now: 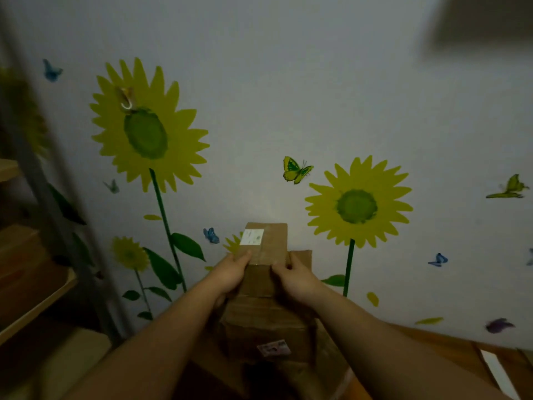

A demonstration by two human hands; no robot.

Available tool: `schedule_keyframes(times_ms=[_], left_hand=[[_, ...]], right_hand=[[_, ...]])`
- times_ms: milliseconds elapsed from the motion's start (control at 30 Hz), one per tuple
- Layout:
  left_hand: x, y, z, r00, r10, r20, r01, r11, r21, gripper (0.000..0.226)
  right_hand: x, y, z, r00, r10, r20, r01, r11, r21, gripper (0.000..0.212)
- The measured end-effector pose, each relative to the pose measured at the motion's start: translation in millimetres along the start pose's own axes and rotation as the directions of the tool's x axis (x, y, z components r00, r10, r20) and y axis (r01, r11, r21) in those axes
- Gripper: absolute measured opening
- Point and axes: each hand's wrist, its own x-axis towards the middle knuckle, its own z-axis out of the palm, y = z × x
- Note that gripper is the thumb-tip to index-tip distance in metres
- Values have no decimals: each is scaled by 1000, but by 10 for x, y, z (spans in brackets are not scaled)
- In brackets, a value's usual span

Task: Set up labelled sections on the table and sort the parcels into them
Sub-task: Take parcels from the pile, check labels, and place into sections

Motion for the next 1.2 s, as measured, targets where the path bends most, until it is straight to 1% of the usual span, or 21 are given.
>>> schedule_keyframes(times_ms=[67,133,167,233,400,500,533,600,667,733,767,800,833,867,900,933,1000,1067,1100,1167,1200], left_hand=[[87,-67,-8,999,0,44,2,999,-35,49],[102,-108,-1,998,20,56,-16,997,-74,45],[69,-102,7,997,29,72,-19,991,-133,42],[-4,-88,39,993,49,103,-25,974,-224,43],[-295,-19,208,987,115,115,-90,974,-209,49],[-565,53,376,967,221,122,-190,955,-229,47],[-656,72,446,954,266,136,-233,948,-217,48],[-864,104,594,925,345,156,-318,931,-177,51],[-1090,137,726,901,399,172,-381,916,-130,55],[-1321,161,863,883,418,213,-413,908,-71,58],[-1439,169,946,876,428,223,-432,901,-36,60],[-1558,178,1030,873,434,223,-447,894,9,62],[-1674,187,1120,869,447,212,-467,883,50,63],[-1765,188,1209,866,464,185,-485,871,83,68],[-1853,188,1297,865,482,141,-495,865,82,74],[-1946,192,1375,879,471,76,-475,879,48,80],[-2123,197,1510,916,399,-34,-401,911,-98,82],[-2301,194,1621,936,351,-38,-350,908,-231,73],[-2368,183,1664,934,356,-17,-349,905,-243,68],[-2498,192,1707,917,396,38,-380,900,-212,63],[-2550,207,1714,905,420,62,-400,893,-204,61]], right_hand=[[-8,15,22,998,24,-56,-23,1000,13,52],[-53,39,7,997,3,-81,-2,1000,21,47],[-90,43,-12,996,-16,-82,18,999,32,43],[-145,84,-62,996,-25,-90,32,997,76,40],[-381,184,-309,986,-51,-162,76,985,156,40],[-585,281,-549,978,-68,-196,113,967,227,38],[-653,326,-639,971,-85,-225,141,959,245,41],[-837,421,-864,947,-120,-299,197,950,242,56],[-1046,539,-1141,926,-134,-353,225,947,230,83],[-1265,693,-1423,918,-94,-384,187,960,210,114],[-1358,797,-1547,919,-73,-388,158,968,192,118],[-1479,888,-1650,923,-71,-379,148,973,177,114],[-1574,998,-1740,930,-77,-359,150,972,180,101],[-1681,1083,-1813,933,-85,-349,160,968,192,83],[-1790,1141,-1872,930,-90,-357,173,962,209,67],[-1898,1197,-1932,926,-88,-368,181,957,225,58],[-2085,1289,-2033,918,-106,-383,212,946,246,48],[-2279,1352,-2123,913,-115,-392,221,946,236,42],[-2370,1377,-2162,911,-115,-396,217,950,224,38],[-2562,1377,-2233,918,-92,-385,181,962,203,32],[-2655,1364,-2260,924,-63,-377,149,967,204,36]])
